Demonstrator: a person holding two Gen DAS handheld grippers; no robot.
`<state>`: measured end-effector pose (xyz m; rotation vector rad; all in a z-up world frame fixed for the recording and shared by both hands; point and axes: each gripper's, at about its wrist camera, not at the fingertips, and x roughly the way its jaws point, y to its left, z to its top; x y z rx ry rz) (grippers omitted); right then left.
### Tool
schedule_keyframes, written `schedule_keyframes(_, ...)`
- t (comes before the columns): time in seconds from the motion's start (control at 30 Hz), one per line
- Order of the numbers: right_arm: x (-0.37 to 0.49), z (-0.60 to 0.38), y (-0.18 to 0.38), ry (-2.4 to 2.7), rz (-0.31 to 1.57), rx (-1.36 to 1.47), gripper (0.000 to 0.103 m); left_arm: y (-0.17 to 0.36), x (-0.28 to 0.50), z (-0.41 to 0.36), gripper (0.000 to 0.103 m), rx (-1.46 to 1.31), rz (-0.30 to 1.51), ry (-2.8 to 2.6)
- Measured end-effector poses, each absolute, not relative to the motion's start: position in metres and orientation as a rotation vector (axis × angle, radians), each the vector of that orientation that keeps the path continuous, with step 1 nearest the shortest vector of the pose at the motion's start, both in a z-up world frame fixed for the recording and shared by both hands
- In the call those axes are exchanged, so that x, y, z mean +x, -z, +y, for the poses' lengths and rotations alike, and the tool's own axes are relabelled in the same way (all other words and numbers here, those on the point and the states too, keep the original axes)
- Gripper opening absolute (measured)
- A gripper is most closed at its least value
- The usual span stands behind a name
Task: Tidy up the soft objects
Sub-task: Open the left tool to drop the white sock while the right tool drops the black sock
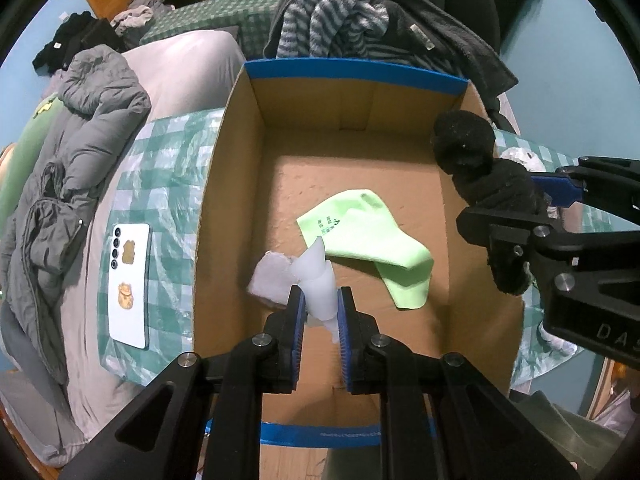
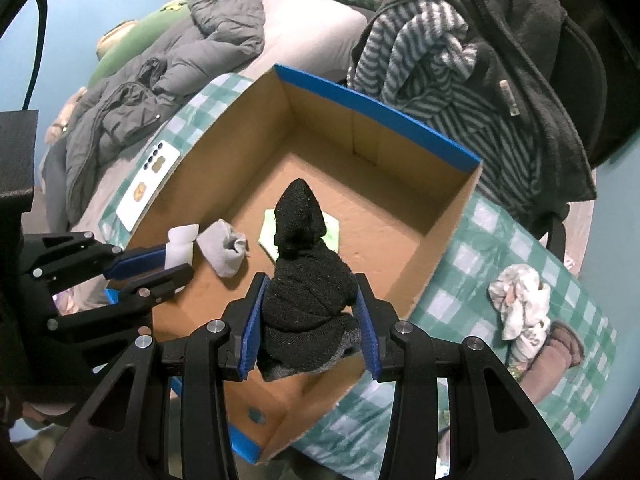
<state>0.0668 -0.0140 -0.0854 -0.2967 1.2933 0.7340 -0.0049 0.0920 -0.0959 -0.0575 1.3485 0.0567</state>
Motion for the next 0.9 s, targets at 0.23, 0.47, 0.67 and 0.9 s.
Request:
schedule_keyframes(0.23,0.068,-0.006,0.095,-0.717,1.319,-0.303,0.047,0.103,-0.005,0.1,0.022,-0.055,1.375,-0.061)
schedule_keyframes(0.47,0.071,-0.008,0.094,-0.689,1.312,-0.28,0.062,0.102,-0.005,0.104,0.038,-0.041,1.378,-0.063)
schedule_keyframes(0.67,0.075,-0.019,0.09,-0.648,1.312,-0.249,0.062,0.095,-0.001,0.102,0.038,-0.047,1.374,-0.048)
schedule_keyframes(0.9,0.077,-0.042,0.084,-0.596,1.31,-0.227,0.062,0.081,0.006,0.085,0.038,-0.036,1.356,-0.017)
